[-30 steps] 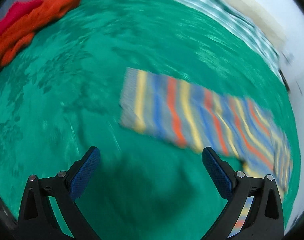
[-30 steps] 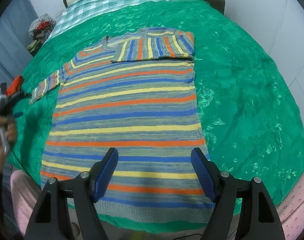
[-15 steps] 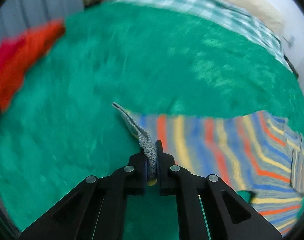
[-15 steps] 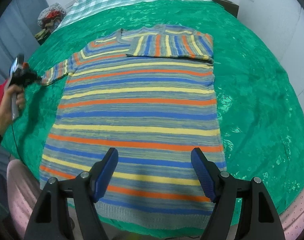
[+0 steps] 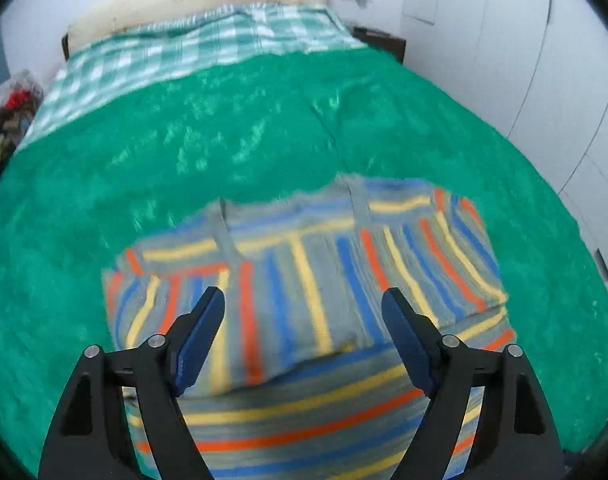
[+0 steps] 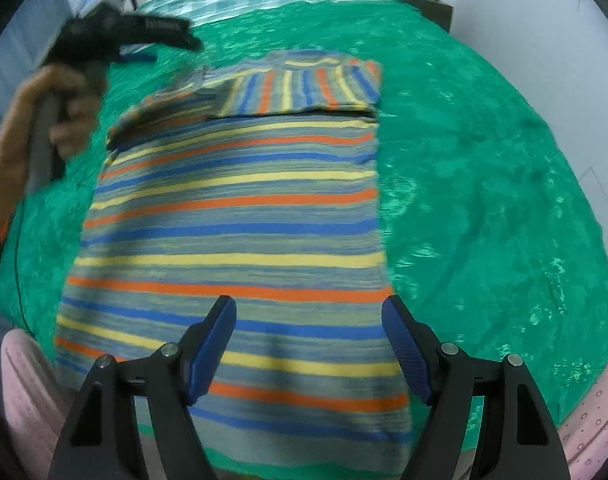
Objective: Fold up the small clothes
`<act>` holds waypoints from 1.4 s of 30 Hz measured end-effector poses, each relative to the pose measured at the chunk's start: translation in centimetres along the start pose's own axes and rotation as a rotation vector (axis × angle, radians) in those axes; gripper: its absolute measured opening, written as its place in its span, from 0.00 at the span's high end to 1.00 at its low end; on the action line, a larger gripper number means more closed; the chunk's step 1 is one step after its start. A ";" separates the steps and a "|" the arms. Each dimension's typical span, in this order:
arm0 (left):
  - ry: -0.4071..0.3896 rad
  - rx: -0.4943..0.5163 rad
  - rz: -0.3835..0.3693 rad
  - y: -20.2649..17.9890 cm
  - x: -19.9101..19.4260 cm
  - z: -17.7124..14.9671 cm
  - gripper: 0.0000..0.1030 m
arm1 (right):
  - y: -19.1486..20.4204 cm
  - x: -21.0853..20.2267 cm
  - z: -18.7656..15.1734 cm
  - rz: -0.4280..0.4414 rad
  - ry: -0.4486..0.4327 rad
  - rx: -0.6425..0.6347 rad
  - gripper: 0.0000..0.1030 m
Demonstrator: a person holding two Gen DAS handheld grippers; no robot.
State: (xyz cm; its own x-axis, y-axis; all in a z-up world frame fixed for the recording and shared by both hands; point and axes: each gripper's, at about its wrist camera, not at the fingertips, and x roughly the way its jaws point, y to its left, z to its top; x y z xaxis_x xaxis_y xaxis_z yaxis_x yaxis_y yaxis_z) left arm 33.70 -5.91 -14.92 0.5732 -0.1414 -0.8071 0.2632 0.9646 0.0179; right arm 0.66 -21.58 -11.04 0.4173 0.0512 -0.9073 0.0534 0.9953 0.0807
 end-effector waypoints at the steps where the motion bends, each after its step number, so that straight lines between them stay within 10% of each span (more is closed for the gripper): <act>1: 0.003 -0.032 -0.014 1.0 0.1 -0.5 0.19 | -0.5 0.0 0.1 -0.003 -0.002 0.010 0.27; 10: 0.057 -0.284 0.183 14.2 1.6 -5.2 0.21 | -2.2 0.7 4.6 0.060 -0.036 -0.013 0.27; 13: 0.176 -0.230 0.265 14.3 5.8 -7.9 0.31 | -1.0 1.2 9.7 0.250 -0.087 -0.009 0.27; 20: 0.063 -0.291 0.246 14.8 4.7 -9.9 0.18 | 2.4 12.2 20.6 0.639 0.084 0.192 0.39; 25: 0.022 -0.293 0.239 15.1 4.2 -11.0 0.16 | 4.5 19.1 23.0 0.583 0.192 0.271 0.50; 28: 0.006 -0.294 0.240 15.0 5.0 -10.8 0.15 | 6.0 21.8 23.5 0.624 0.253 0.260 0.97; 33: -0.011 -0.294 0.231 15.0 5.0 -10.9 0.12 | 7.8 17.8 24.4 0.481 0.094 0.062 0.97; 37: 0.000 -0.288 0.231 15.0 4.8 -10.7 0.11 | 9.1 20.7 22.9 0.396 0.164 -0.004 0.94; 42: -0.016 -0.251 0.233 15.1 1.3 -10.2 0.12 | 7.1 16.1 23.3 0.338 0.012 -0.011 0.74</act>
State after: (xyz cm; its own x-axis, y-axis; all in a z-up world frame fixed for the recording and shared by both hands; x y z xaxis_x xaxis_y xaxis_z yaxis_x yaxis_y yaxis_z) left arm 30.54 10.77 -21.73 0.6083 0.0877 -0.7889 -0.0746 0.9958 0.0531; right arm 28.90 -15.57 -15.44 0.3992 0.3797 -0.8346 -0.0963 0.9226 0.3736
